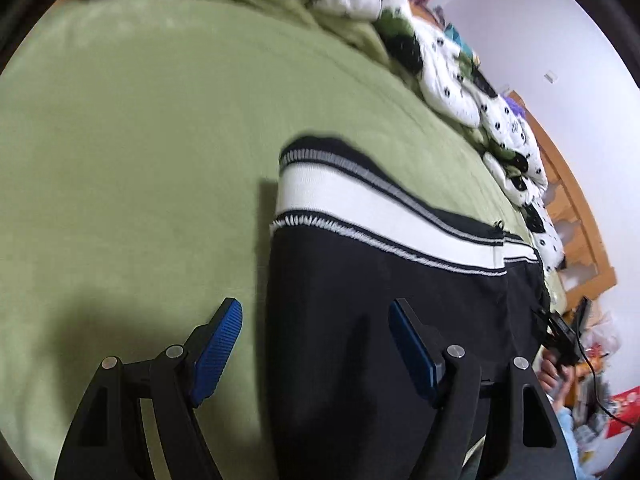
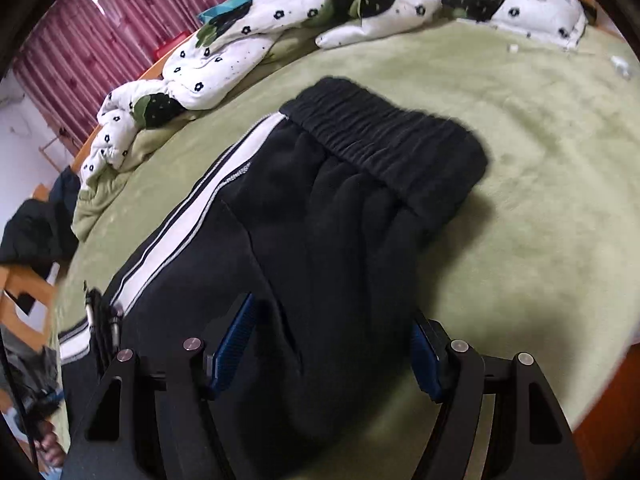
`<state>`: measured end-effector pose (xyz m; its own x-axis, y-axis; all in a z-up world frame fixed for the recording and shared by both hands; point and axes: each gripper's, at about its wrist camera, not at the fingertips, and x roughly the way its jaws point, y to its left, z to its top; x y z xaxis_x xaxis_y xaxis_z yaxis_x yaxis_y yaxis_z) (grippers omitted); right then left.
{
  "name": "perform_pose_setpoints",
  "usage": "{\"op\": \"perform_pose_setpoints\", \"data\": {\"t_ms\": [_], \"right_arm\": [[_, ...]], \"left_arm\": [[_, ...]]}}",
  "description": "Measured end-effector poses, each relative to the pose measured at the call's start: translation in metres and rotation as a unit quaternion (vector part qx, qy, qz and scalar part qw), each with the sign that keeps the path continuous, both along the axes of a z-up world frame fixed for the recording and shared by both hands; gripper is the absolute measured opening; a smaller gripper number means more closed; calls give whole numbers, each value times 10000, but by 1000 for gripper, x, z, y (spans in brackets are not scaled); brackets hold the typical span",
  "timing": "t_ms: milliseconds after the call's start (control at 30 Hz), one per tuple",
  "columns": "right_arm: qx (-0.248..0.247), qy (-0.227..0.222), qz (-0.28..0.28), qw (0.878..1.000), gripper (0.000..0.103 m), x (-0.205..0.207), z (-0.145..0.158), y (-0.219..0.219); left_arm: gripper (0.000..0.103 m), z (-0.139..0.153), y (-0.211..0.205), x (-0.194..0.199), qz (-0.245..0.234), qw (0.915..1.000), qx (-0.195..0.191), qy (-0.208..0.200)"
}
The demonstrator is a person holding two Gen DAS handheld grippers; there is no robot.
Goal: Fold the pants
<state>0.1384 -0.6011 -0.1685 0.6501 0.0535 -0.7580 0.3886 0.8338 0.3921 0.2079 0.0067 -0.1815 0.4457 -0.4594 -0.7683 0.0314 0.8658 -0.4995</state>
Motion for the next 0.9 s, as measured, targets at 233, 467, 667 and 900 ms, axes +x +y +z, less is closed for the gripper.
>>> {"op": "perform_pose_setpoints", "data": {"t_ms": [233,467,667,900], "right_arm": [[256,-407,-275,9985,19,14,18,-11],[-234,-1336,203,9906,14,27,129,50],[-212,-1972,991,9751,14,42,199,114],[-247,-1577,1646,9734,14,92,129,158]], "left_arm": [[11,-6,-2,20,-18,9961,-878,10],[10,57,5,6,49,9937,-947,-601],[10,108,51,5,335,9922,-671,-994],[13,93,138,30,976,9928,350,-595]]}}
